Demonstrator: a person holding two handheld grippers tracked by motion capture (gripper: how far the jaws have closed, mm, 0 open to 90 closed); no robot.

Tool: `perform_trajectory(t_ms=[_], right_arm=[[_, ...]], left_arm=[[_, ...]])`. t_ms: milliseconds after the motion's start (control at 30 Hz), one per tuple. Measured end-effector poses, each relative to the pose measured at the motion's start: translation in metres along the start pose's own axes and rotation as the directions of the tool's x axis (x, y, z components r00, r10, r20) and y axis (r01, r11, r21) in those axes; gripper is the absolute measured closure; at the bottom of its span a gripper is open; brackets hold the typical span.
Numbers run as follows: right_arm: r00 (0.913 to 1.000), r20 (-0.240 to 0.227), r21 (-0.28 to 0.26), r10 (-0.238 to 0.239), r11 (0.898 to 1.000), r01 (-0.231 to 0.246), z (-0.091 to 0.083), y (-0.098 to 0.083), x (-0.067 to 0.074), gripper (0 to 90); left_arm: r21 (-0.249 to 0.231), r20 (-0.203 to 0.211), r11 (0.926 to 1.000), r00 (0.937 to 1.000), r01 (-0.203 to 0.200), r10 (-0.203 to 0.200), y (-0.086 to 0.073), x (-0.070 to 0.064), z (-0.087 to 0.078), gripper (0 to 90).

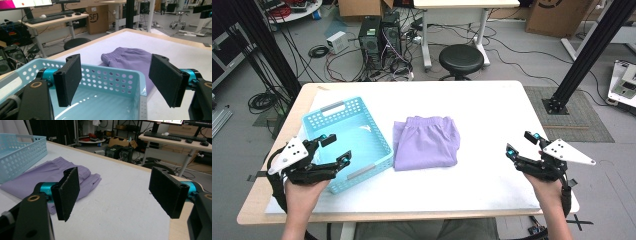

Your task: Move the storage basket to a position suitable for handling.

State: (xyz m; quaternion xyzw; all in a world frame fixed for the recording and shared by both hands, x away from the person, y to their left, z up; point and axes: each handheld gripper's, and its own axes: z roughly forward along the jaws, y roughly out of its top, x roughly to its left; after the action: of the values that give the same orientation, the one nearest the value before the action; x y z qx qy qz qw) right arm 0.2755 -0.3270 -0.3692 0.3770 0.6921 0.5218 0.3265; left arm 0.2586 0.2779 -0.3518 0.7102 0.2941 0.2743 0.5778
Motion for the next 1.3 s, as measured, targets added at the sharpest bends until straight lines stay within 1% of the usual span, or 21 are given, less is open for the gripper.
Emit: perform_trajectory(t_ms=[67,167,300,333,367,433,500,533,600,633,667,733,767,800,867,967,1033,1133,1200,1267,1300], right_arm=[[1.0000,-0.001,0.003,0.000,1.000,0.000,0.003,-0.001,-0.001,24.9],[1.0000,-0.003,0.002,-0.001,1.000,0.001,0.008,-0.003,-0.001,24.4],[0.9999,-0.011,0.007,0.001,1.000,-0.001,0.016,-0.003,-0.002,23.5],[0.9999,-0.011,0.007,0.001,1.000,-0.001,0.016,-0.003,-0.002,23.5],[0.9999,-0.014,0.009,-0.002,1.000,0.002,0.018,-0.003,-0.001,23.4],[0.9998,-0.016,0.006,-0.010,1.000,0.010,0.018,-0.003,0.000,23.4],[0.9998,-0.010,-0.002,-0.018,1.000,0.018,0.017,-0.002,0.002,23.4],[0.9997,-0.009,-0.012,-0.023,1.000,0.023,0.017,-0.001,0.002,23.4],[0.9997,-0.003,-0.025,-0.023,0.999,0.023,0.016,0.001,0.001,23.4],[0.9997,-0.001,-0.028,-0.024,0.999,0.024,0.015,0.002,0.001,23.4],[0.9998,0.002,-0.028,-0.022,0.999,0.022,0.015,0.002,0.001,23.4],[0.9998,0.007,-0.029,-0.020,0.999,0.021,0.014,0.003,0.000,23.4],[0.9998,0.008,-0.030,-0.020,0.999,0.021,0.014,0.003,0.000,23.4],[0.9997,0.008,-0.031,-0.021,0.999,0.021,0.013,0.003,0.000,23.4],[0.9997,0.012,-0.031,-0.021,0.999,0.021,0.012,0.003,0.000,23.4],[0.9996,0.020,-0.033,-0.018,0.999,0.018,0.009,0.002,-0.001,23.4],[0.9996,0.025,-0.034,-0.016,0.999,0.017,0.007,0.002,-0.002,23.4],[0.9994,0.034,-0.038,-0.011,0.999,0.013,0.005,0.002,-0.005,23.4],[0.9994,0.033,-0.038,-0.012,0.999,0.014,0.005,0.001,-0.006,23.4],[0.9994,0.033,-0.031,-0.007,0.999,0.008,0.006,0.000,-0.006,23.4],[0.9994,0.033,-0.031,-0.007,0.999,0.008,0.006,0.000,-0.006,23.4]], left_arm=[[0.001,0.000,1.0000,1.0000,0.000,0.000,-0.001,0.001,-0.001,26.3],[0.000,-0.016,1.0000,0.9998,0.006,-0.006,-0.004,0.002,-0.007,26.3],[-0.003,-0.027,1.0000,0.9996,-0.001,0.001,-0.005,0.001,-0.013,25.9],[-0.004,-0.036,1.0000,0.9994,-0.003,0.003,-0.006,0.000,-0.016,25.9],[-0.008,-0.053,1.0000,0.9986,0.003,-0.004,-0.009,-0.003,-0.022,25.9],[-0.015,-0.075,0.9998,0.9970,0.016,-0.018,-0.014,-0.007,-0.030,25.8],[-0.014,-0.090,0.9995,0.9955,0.027,-0.028,-0.019,-0.012,-0.037,25.3],[-0.010,-0.097,0.9997,0.9951,0.023,-0.024,-0.021,-0.014,-0.041,25.4],[-0.007,-0.111,0.9996,0.9934,0.027,-0.028,-0.026,-0.019,-0.048,25.3],[-0.007,-0.111,0.9996,0.9934,0.027,-0.028,-0.026,-0.019,-0.048,25.3],[-0.001,-0.128,0.9997,0.9915,0.023,-0.023,-0.032,-0.024,-0.054,25.4],[0.004,-0.149,0.9997,0.9886,0.023,-0.023,-0.040,-0.028,-0.061,25.2],[0.004,-0.149,0.9997,0.9886,0.023,-0.023,-0.040,-0.028,-0.061,25.0],[0.014,-0.169,0.9996,0.9854,0.026,-0.023,-0.050,-0.029,-0.066,25.0],[0.026,-0.181,0.9983,0.9823,0.053,-0.047,-0.061,-0.028,-0.069,25.0],[0.059,-0.186,0.9946,0.9798,0.086,-0.073,-0.073,-0.025,-0.070,24.9],[0.076,-0.181,0.9926,0.9803,0.094,-0.079,-0.078,-0.025,-0.069,24.9],[0.098,-0.181,0.9915,0.9812,0.085,-0.066,-0.082,-0.025,-0.067,24.9],[0.119,-0.181,0.9881,0.9807,0.097,-0.075,-0.086,-0.025,-0.065,24.9],[0.131,-0.180,0.9855,0.9801,0.108,-0.083,-0.090,-0.024,-0.062,24.9],[0.131,-0.180,0.9855,0.9801,0.108,-0.083,-0.090,-0.024,-0.062,24.9]])
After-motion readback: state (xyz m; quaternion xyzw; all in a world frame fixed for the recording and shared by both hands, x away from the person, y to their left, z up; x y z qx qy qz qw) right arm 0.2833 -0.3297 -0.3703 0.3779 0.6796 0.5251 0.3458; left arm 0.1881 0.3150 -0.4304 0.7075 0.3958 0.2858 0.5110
